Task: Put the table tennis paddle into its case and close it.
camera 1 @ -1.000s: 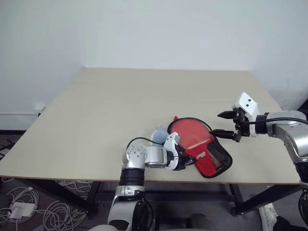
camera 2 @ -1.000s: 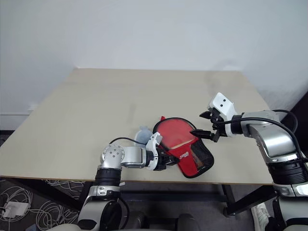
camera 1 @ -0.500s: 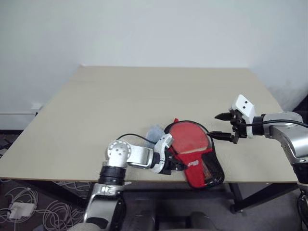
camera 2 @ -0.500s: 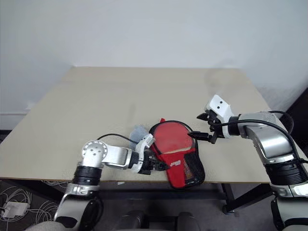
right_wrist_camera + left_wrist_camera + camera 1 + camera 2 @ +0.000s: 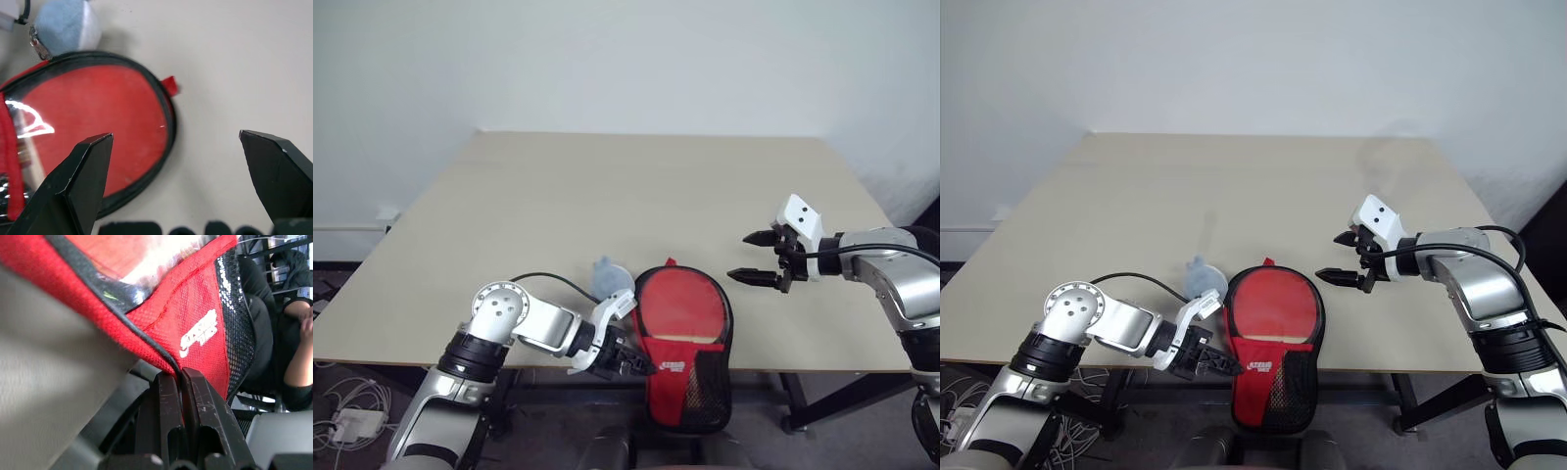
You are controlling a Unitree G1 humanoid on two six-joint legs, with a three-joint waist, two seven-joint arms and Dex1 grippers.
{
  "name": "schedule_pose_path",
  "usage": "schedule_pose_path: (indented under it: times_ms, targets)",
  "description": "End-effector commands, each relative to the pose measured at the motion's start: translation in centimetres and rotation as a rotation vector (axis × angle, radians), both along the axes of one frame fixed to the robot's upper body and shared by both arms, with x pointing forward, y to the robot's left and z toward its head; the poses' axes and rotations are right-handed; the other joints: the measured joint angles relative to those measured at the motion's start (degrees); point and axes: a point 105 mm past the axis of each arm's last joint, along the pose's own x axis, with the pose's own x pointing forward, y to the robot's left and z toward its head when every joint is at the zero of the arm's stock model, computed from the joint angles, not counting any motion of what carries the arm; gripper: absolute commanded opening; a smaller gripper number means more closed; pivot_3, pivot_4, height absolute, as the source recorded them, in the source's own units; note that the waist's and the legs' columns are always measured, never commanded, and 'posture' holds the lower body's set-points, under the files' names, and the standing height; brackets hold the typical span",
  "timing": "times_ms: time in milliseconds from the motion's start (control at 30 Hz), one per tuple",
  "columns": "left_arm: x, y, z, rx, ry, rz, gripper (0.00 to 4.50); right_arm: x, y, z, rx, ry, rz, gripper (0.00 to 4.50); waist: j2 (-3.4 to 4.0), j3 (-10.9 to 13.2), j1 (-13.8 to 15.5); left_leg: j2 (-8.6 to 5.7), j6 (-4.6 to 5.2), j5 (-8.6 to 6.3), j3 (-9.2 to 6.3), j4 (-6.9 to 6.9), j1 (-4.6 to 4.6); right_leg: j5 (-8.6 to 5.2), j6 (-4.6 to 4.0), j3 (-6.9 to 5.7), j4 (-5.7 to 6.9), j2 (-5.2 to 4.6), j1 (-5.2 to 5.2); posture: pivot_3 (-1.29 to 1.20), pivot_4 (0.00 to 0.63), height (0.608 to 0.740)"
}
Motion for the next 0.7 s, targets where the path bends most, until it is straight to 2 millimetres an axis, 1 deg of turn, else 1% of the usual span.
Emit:
schedule_pose_path:
  times_ms: [33,167,333,400,467,533,567,633,700]
  targets:
    - [-0.8,-0.3,0.7,-0.027,-0.014,-0.050,0.02,0.1,0.2,0.9,0.006,-0.045,0.006,4.50,0.00,0.0,0.0,0.00,0.00,0.00,0.00,0.00,0.00,0.00,0.00,0.00,0.00,0.00,0.00,0.00,0.000,0.734]
    - [-0.5,-0.4,0.7,-0.024,-0.038,-0.042,0.02,0.3,0.2,0.9,0.008,-0.045,0.002,4.50,0.00,0.0,0.0,0.00,0.00,0.00,0.03,-0.01,0.00,0.00,-0.01,0.02,0.00,0.00,-0.01,0.00,0.000,0.734]
    - [0.1,-0.6,0.7,0.024,-0.124,-0.055,0.02,0.3,0.4,0.9,0.008,-0.046,0.006,4.50,0.00,0.0,0.0,-0.01,0.01,0.01,0.06,0.01,0.00,0.00,-0.01,0.02,0.00,0.00,0.01,0.00,0.000,0.734]
    - [0.7,-0.4,0.8,0.039,-0.162,-0.042,0.46,0.4,0.5,0.9,0.008,-0.046,0.007,4.50,0.00,0.0,0.0,-0.01,0.01,0.01,0.08,0.01,0.01,0.00,-0.02,0.03,0.00,0.01,0.01,0.00,0.000,0.734]
    - [1.0,-0.3,1.4,0.023,-0.182,-0.045,0.95,0.5,0.5,1.0,0.006,-0.046,0.010,4.50,0.00,0.0,0.0,-0.01,0.01,0.02,0.08,0.02,0.01,0.00,-0.02,0.03,0.00,0.01,0.02,0.00,0.000,0.734]
    - [1.3,-0.1,2.5,0.010,-0.220,-0.058,1.73,0.7,0.6,1.0,0.002,-0.047,0.018,4.50,-0.01,0.0,0.0,0.00,0.02,0.02,0.09,0.03,0.02,0.00,-0.02,0.02,0.00,0.02,0.03,0.00,0.000,0.734]
    - [1.4,0.1,3.0,0.006,-0.237,-0.064,2.02,0.7,0.6,1.0,0.001,-0.047,0.022,4.50,-0.01,0.0,0.0,0.00,0.02,0.02,0.09,0.03,0.01,0.00,-0.01,0.02,0.00,0.02,0.03,0.00,0.000,0.734]
    - [1.4,0.5,3.9,-0.001,-0.257,-0.083,2.72,0.9,0.7,1.1,0.000,-0.047,0.028,4.50,-0.01,0.0,0.0,0.01,0.02,0.02,0.09,0.02,0.01,0.00,0.00,0.02,0.00,0.03,0.01,0.00,0.000,0.734]
    - [1.1,1.2,5.0,0.032,-0.318,-0.132,3.43,1.1,0.9,1.1,-0.002,-0.048,0.040,4.50,0.01,0.1,-0.1,0.03,0.01,0.02,0.11,0.01,0.02,-0.04,0.07,0.03,0.02,0.05,0.01,0.00,0.000,0.734]
